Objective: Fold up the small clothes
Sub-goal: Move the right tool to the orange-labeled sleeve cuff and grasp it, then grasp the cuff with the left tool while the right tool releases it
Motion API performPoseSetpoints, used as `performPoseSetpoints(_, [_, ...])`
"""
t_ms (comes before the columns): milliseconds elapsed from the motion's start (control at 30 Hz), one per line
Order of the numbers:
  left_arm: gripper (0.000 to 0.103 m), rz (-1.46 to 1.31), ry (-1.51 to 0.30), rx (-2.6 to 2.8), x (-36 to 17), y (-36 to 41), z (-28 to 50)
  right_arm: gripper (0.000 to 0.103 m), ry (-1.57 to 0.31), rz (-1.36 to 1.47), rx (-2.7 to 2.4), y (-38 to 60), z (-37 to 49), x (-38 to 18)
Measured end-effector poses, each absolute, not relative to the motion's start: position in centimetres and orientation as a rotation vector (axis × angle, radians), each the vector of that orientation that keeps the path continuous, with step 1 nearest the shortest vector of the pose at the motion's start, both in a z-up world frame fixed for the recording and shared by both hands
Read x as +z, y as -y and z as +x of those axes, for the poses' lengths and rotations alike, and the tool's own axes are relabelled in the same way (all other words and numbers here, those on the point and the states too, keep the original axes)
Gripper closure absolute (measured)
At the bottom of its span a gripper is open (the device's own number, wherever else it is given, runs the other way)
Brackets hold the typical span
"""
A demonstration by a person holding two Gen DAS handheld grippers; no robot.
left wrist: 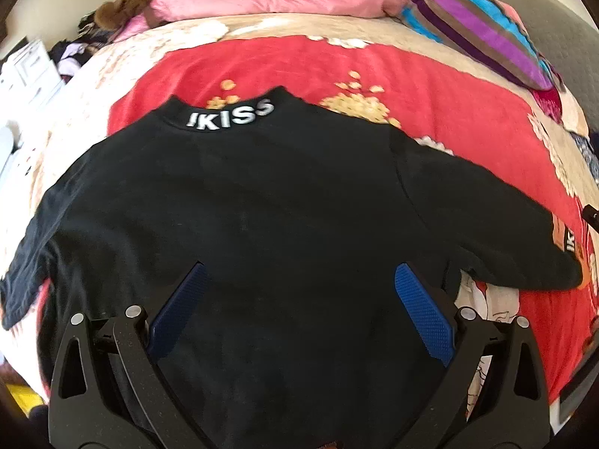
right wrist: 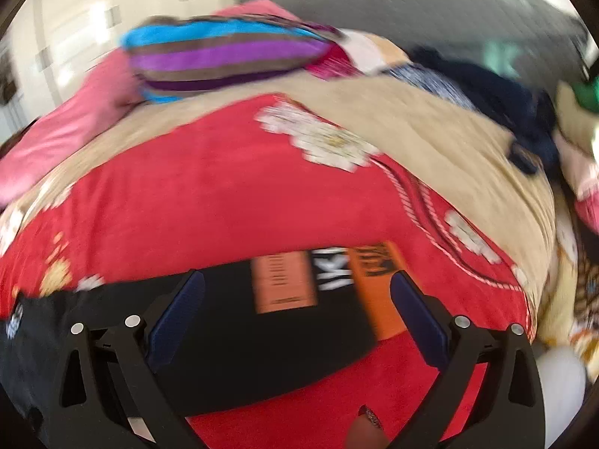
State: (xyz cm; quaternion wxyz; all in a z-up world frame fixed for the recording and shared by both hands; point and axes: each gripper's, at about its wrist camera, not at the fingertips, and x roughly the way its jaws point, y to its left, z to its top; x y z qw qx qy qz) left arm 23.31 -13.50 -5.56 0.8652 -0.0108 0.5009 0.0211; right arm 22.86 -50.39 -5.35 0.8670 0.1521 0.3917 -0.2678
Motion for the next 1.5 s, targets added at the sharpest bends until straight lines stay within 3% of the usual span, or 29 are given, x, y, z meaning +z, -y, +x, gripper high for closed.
performPoseSetpoints(633, [0.008, 0.033, -1.090, -0.001, -8.5, 15.6, 24.0, 0.004, -0.993, 0.457, -0.630, 56.6, 22.2, -10.7])
performPoseSetpoints(767, [0.008, 0.032, -1.080, 0.011, -8.9, 15.6, 23.8, 0.005, -0.959, 0.601, -0.573, 57.3, 21.7, -11.0])
performPoseSetpoints(967, [0.008, 0.030, -1.065, 0.009, -8.6, 15.4, 23.3, 0.043, -0.935, 0.722, -0.543, 58.0, 21.2, -11.2])
performPoseSetpoints(1033, [0.008, 0.018, -1.058, 0.007, -8.4, 15.2, 23.2, 0.079, -0.905, 0.728, -0.519, 58.0, 21.2, -10.7])
performPoseSetpoints(1133, [0.008, 0.003, -1.050, 0.003, -8.2, 14.9, 23.0, 0.086, -0.866, 0.686, -0.468, 57.0, 21.5, -9.4])
performPoseSetpoints(1500, [0.008, -0.026, -1.022, -0.017, -7.1, 13.2, 22.2, 0.089, -0.751, 0.677, 0.179, 46.9, 25.2, -5.4])
